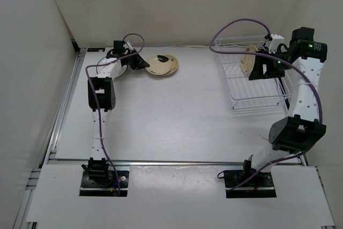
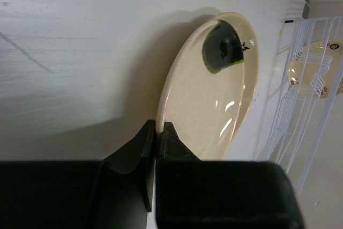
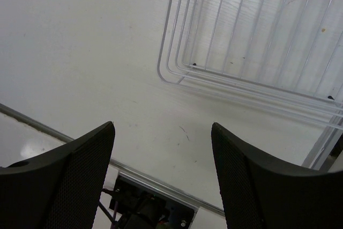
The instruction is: Unload the plates from the dish rack
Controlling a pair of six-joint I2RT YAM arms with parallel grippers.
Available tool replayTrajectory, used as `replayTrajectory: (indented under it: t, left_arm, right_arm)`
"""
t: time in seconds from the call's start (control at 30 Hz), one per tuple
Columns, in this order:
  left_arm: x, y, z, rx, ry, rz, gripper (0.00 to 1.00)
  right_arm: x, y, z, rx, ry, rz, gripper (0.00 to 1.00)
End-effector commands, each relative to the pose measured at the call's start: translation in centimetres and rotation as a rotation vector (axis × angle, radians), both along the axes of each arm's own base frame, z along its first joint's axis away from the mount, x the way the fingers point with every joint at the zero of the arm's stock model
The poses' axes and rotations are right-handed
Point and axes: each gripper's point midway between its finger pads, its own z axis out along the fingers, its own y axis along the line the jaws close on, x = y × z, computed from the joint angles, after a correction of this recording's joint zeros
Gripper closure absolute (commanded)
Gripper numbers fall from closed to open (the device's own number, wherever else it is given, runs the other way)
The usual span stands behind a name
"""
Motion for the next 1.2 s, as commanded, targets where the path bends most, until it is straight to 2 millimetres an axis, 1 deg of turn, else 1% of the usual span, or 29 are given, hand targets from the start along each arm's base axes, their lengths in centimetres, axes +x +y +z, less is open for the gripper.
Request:
replayTrajectory:
  t: [0.0,0.07,0.17,0.2,0.27,0.3,0.33,0.4,0.43,0.47,0.5,0.57,0.6,0.63,0.67,0.7,0.73,0.8,0.83,0.9,0.93,1.0,1.03,1.07,1.1,1.17]
  left_arm:
    - [1.2,-1.5,5.6,-0.049,-0.138,-0.037,0.89]
    - [1.1,-1.6,5.6,-0.055,-0.137,-0.044,0.89]
    - [1.1,-1.6,5.6,-0.055,-0.137,-0.044,0.89]
    - [1.0,-1.6,5.3,-0.055,-0.128,-0.044,0.89]
    - [1.1,-1.6,5.4,-0.055,-0.137,-0.044,0.89]
    - [1.0,-1.6,5.1,-0.055,-0.128,-0.044,0.89]
    - [0.8,-2.1,5.1,-0.055,-0.128,-0.053,0.89]
    - [0.8,-2.1,5.1,-0.055,-0.128,-0.053,0.87]
    - [0.7,-2.7,5.0,-0.050,-0.128,-0.056,0.87]
    - [0.8,-2.6,4.9,-0.044,-0.128,-0.049,0.87]
    - [0.7,-3.2,4.9,-0.045,-0.128,-0.058,0.87]
    - [0.9,-2.9,4.7,-0.026,-0.136,-0.047,0.86]
    - [0.7,-3.5,4.7,-0.027,-0.136,-0.056,0.86]
    - [1.0,-3.3,5.0,-0.014,-0.152,-0.052,0.86]
    - [0.9,-3.8,4.3,-0.008,-0.144,-0.054,0.86]
    - [0.9,-3.8,4.3,-0.003,-0.150,-0.059,0.86]
    - [0.7,-4.4,4.3,-0.003,-0.150,-0.068,0.86]
    - [0.9,-4.2,4.2,0.008,-0.156,-0.065,0.83]
    - [1.0,-4.1,4.1,0.013,-0.157,-0.059,0.80]
    - [1.0,-3.9,4.2,0.028,-0.165,-0.053,0.70]
    - [1.1,-3.8,4.1,0.034,-0.165,-0.046,0.58]
    - [1.1,-3.8,4.1,0.040,-0.172,-0.052,0.43]
    - [1.1,-3.8,4.7,0.039,-0.181,-0.052,0.36]
    - [1.2,-3.8,5.2,0.039,-0.190,-0.051,0.24]
    - [1.0,-3.8,4.9,0.045,-0.188,-0.057,0.20]
    - [1.2,-3.6,6.3,0.056,-0.220,-0.054,0.14]
  right_arm:
    - [-3.0,0.9,0.9,0.014,0.054,0.016,0.24]
    - [-2.9,0.9,1.1,0.012,0.046,0.016,0.24]
    - [-2.8,0.9,0.9,0.019,0.058,0.009,0.24]
    - [-2.9,0.9,0.6,0.021,0.068,0.009,0.24]
    - [-2.7,0.8,0.6,0.019,0.060,0.009,0.24]
    - [-2.6,0.8,0.4,0.021,0.068,0.009,0.24]
    - [-2.5,0.8,0.4,0.021,0.069,0.009,0.24]
    - [-2.5,0.8,0.6,0.019,0.060,0.009,0.24]
    - [-2.5,0.8,0.6,0.023,0.063,0.002,0.24]
    - [-2.3,0.8,0.4,0.025,0.072,0.002,0.24]
    - [-2.3,0.8,0.4,0.025,0.072,0.002,0.24]
    - [-2.1,0.9,0.5,0.033,0.061,0.006,0.24]
    - [-2.1,0.9,0.5,0.033,0.061,0.006,0.24]
    - [-2.1,0.9,0.5,0.037,0.065,-0.001,0.24]
    - [-2.1,0.9,0.5,0.037,0.065,-0.001,0.24]
    - [-2.1,1.1,0.6,0.045,0.063,0.003,0.24]
    - [-2.0,1.1,0.4,0.045,0.064,0.003,0.24]
    - [-2.0,1.2,0.4,0.054,0.063,0.007,0.24]
    - [-2.0,1.4,0.5,0.066,0.065,0.003,0.24]
    - [-1.8,1.3,0.5,0.064,0.056,0.003,0.24]
    - [-1.8,1.5,0.6,0.075,0.053,0.008,0.24]
    - [-1.8,1.7,0.7,0.088,0.056,0.004,0.24]
    - [-1.6,1.9,0.9,0.096,0.045,0.009,0.24]
    - [-1.6,1.9,0.9,0.101,0.048,0.003,0.24]
    - [-1.6,2.1,1.0,0.113,0.046,0.008,0.24]
    - [-1.4,2.2,1.4,0.121,0.030,0.006,0.24]
